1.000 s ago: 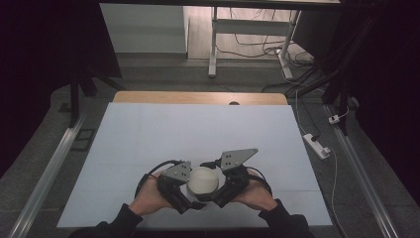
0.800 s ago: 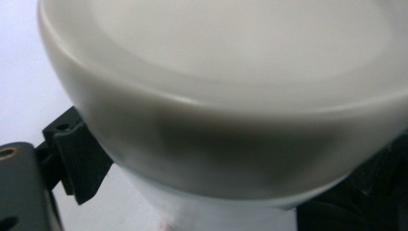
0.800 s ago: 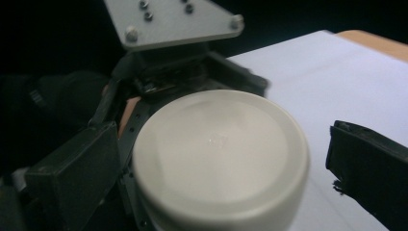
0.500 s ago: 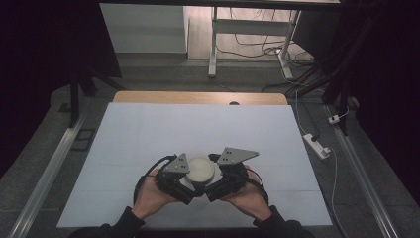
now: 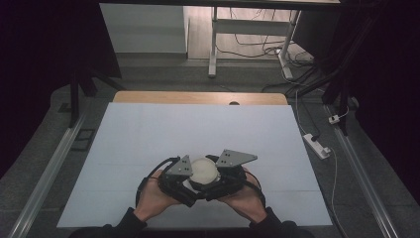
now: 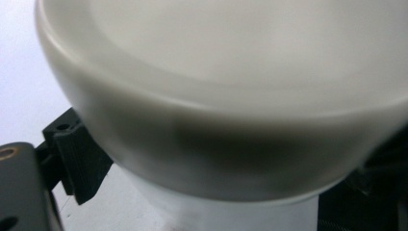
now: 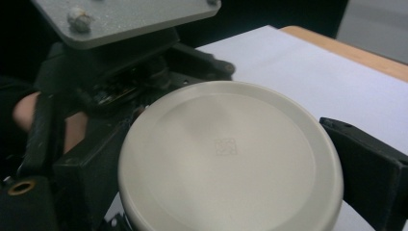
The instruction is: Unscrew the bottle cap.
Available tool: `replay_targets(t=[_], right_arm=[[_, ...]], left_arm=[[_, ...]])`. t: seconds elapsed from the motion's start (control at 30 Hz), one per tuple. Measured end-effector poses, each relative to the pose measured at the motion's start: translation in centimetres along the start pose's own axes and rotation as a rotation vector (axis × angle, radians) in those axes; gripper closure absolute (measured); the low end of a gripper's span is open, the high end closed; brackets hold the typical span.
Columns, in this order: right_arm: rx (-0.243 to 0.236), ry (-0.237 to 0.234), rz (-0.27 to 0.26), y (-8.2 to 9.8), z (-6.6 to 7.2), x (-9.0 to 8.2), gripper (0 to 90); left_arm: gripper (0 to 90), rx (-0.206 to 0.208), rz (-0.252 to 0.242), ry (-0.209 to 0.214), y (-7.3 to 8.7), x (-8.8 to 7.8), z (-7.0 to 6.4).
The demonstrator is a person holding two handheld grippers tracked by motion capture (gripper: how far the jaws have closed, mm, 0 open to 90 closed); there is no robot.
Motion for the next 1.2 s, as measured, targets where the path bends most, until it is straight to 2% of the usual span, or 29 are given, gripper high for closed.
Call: replay_targets(t=[0.03, 0.07, 0.1, 0.13, 0.17, 0.2, 0.23, 0.3, 0.37, 0.47, 0.5, 0.57, 0.63, 0.73, 0.8, 0.83, 0.87, 0.9, 0.93, 0.97, 1.03, 1.07, 1.17, 1.2], right_arm=[[-0.003, -0.020, 0.005, 0.0, 0.1, -0.1, 7.9], [-0.003, -0.020, 0.005, 0.0, 0.1, -0.1, 7.9], [-0.004, -0.056, 0.005, 0.0, 0.3, -0.2, 7.9], [-0.006, -0.075, 0.003, -0.1, 0.3, -0.2, 7.9], [-0.013, -0.099, 0.006, 0.0, 0.4, -0.3, 7.9], [-0.015, -0.128, 0.008, 0.0, 0.5, -0.4, 7.9], [-0.018, -0.162, 0.010, 0.0, 0.7, -0.5, 7.9], [-0.027, -0.205, 0.022, 0.2, 0.8, -0.6, 7.9], [-0.054, -0.248, 0.026, 0.4, 1.1, -0.8, 7.9], [-0.091, -0.298, 0.031, 0.6, 1.4, -1.0, 7.9], [-0.100, -0.322, 0.029, 0.6, 1.5, -1.0, 7.9], [-0.122, -0.354, 0.028, 0.7, 1.7, -1.2, 7.8], [-0.129, -0.357, 0.030, 0.8, 1.8, -1.3, 7.8], [-0.133, -0.331, 0.034, 0.8, 1.5, -1.3, 7.3], [-0.112, -0.312, 0.020, 0.5, 1.4, -1.4, 2.9], [-0.093, -0.300, 0.007, 0.2, 1.2, -1.5, 1.2], [-0.078, -0.282, -0.003, -0.1, 1.1, -1.7, 0.0], [-0.071, -0.261, -0.013, -0.4, 0.8, -1.9, 0.0], [-0.058, -0.237, -0.024, -0.6, 0.6, -2.1, 0.0], [-0.042, -0.213, -0.030, -0.8, 0.3, -2.3, 0.0], [-0.022, -0.153, -0.029, -0.9, -0.2, -2.3, 0.0], [-0.022, -0.153, -0.029, -0.9, -0.2, -2.3, 0.0], [0.006, -0.085, -0.014, -0.8, -0.4, -1.7, 0.0], [0.016, -0.045, -0.002, -0.6, -0.3, -1.2, 0.0]], left_arm=[[7.5, 0.001, -0.013, 0.036, 0.0, -0.1, -0.2], [7.5, 0.001, -0.013, 0.036, 0.0, -0.1, -0.2], [7.5, 0.015, -0.020, 0.077, 0.1, -0.2, -0.3], [7.5, 0.035, -0.014, 0.097, 0.2, -0.3, -0.4], [7.5, 0.037, -0.021, 0.116, 0.1, -0.4, -0.5], [7.5, 0.037, -0.021, 0.116, 0.1, -0.4, -0.5], [7.5, 0.064, -0.016, 0.150, 0.3, -0.4, -0.8], [7.5, 0.070, -0.018, 0.166, 0.4, -0.4, -0.9], [7.5, 0.093, -0.016, 0.208, 0.5, -0.4, -1.3], [7.5, 0.115, -0.016, 0.230, 0.6, -0.4, -1.5], [7.5, 0.131, -0.023, 0.270, 0.6, -0.4, -1.9], [7.5, 0.135, -0.025, 0.282, 0.6, -0.4, -2.0], [7.5, 0.140, -0.019, 0.283, 0.6, -0.3, -2.1], [7.5, 0.127, -0.022, 0.266, 0.6, -0.1, -1.9], [7.5, 0.103, -0.034, 0.219, 0.4, -0.3, -1.5], [7.5, 0.103, -0.034, 0.219, 0.4, -0.3, -1.5], [7.5, 0.071, -0.040, 0.179, 0.3, -0.3, -0.8], [7.5, 0.048, -0.048, 0.159, 0.3, -0.3, -0.6], [7.5, 0.048, -0.048, 0.159, 0.3, -0.3, -0.6], [7.4, 0.021, -0.044, 0.113, 0.4, -0.4, 0.1], [7.5, -0.006, -0.040, 0.066, 0.4, -0.4, 0.6], [7.5, -0.006, -0.040, 0.066, 0.4, -0.4, 0.6], [7.5, -0.028, -0.028, 0.010, 0.3, -0.2, 0.8], [7.5, -0.026, -0.023, 0.002, 0.3, -0.1, 0.8]])
Point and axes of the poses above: each handheld gripper's, and its own axes: x roughly forward along the jaws, y roughly out of its underside, z roughly to its left, the point moved 9 cm from there along x, roughly forward along the jaws, and after that the axes turned 1 degree about -y, right-handed, at the moved point
